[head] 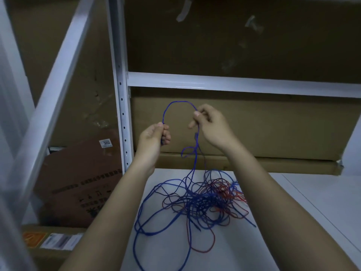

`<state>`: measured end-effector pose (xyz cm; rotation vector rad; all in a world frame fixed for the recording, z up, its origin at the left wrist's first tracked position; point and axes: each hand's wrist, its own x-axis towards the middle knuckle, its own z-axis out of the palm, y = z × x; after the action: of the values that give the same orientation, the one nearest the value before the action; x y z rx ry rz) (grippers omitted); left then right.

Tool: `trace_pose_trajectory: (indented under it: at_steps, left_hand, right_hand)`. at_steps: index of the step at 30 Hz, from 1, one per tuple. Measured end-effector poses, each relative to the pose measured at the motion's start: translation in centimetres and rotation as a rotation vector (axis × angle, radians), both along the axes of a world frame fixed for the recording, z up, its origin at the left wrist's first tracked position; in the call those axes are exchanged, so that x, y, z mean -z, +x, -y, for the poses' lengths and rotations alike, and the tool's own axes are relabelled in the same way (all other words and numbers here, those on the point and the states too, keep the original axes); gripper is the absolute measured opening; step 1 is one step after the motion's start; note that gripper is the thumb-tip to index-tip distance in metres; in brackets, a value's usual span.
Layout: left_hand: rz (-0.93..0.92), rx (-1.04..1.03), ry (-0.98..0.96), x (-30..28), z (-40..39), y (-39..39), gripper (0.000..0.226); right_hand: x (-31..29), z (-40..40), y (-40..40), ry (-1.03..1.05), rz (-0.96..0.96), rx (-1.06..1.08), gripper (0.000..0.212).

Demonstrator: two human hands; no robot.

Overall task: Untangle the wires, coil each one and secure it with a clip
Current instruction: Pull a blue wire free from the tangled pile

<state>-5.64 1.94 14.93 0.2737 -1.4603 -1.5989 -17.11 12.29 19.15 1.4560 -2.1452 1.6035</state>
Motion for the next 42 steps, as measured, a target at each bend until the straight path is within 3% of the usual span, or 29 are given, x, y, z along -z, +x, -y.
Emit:
trace_pose_trajectory:
  at_steps: [2,3,7,10,13,15,17,20,23,27,31,37,39,42]
  left_hand:
    - [0.013,0.054,0.020,0.4,0.1,0.4,0.030]
    - [0.005,0.095,0.043,0.6,0.1,0.6,0.029]
    - [-0.140,0.268,0.196,0.9,0.0,1.5,0.026]
    - [-0.255,0.319,0.312,1.0,0.0,2.0,0.024]
    - [-0.199,0.226,0.263,2.0,0.2,1.6,0.022]
    - [-0.092,0.119,0.162,3.3,0.4,1.2,0.021]
    - [0.092,-0.015,-0.069,5.0,1.0,1.0,0.020]
    - [0.389,-0.069,-0.548,7.6,1.4,1.4,0.018]
    - [0.582,0.029,-0.701,9.0,1.3,1.9,0.027]
    - [0.618,0.219,-0.519,9.2,0.1,2.6,0.037]
    - [0.530,0.300,-0.403,8.3,-0.6,2.8,0.040]
    - [0.032,0.220,0.312,8.5,1.6,2.5,0.034]
    - [-0.095,0.218,0.424,8.6,2.8,2.7,0.034]
    - [-0.138,0.200,0.424,8.4,3.4,3.0,0.035]
  right_hand:
    - [0.7,0.6,0.3,-0.176,0.319,-0.108,0.024]
    - [1.4,1.0,0.2,-0.186,0.378,-0.100,0.026]
    - [5.9,1.7,-0.6,0.062,0.067,0.034,0.021]
    - [9.1,1.1,0.1,0.299,-0.186,-0.044,0.019]
    - [11.1,0.7,1.7,0.368,-0.433,-0.176,0.025]
    - [12.0,0.3,2.5,0.347,-0.579,-0.210,0.026]
    - [12.3,-0.4,3.1,0.286,-0.627,-0.227,0.027]
    - [11.4,-1.7,3.6,0.234,-0.344,-0.279,0.017]
    - [10.6,-2.8,2.4,0.274,-0.044,-0.303,0.018]
    - [10.9,-3.7,0.0,0.251,0.242,-0.278,0.027]
    - [11.5,-3.9,-0.6,0.134,0.425,-0.349,0.028]
    - [12.4,-4.9,-1.4,0.150,0.190,-0.131,0.037]
    - [13.7,-5.2,-3.1,0.160,0.216,0.002,0.035]
    - [15.7,-5.7,-5.6,0.378,0.146,0.261,0.030]
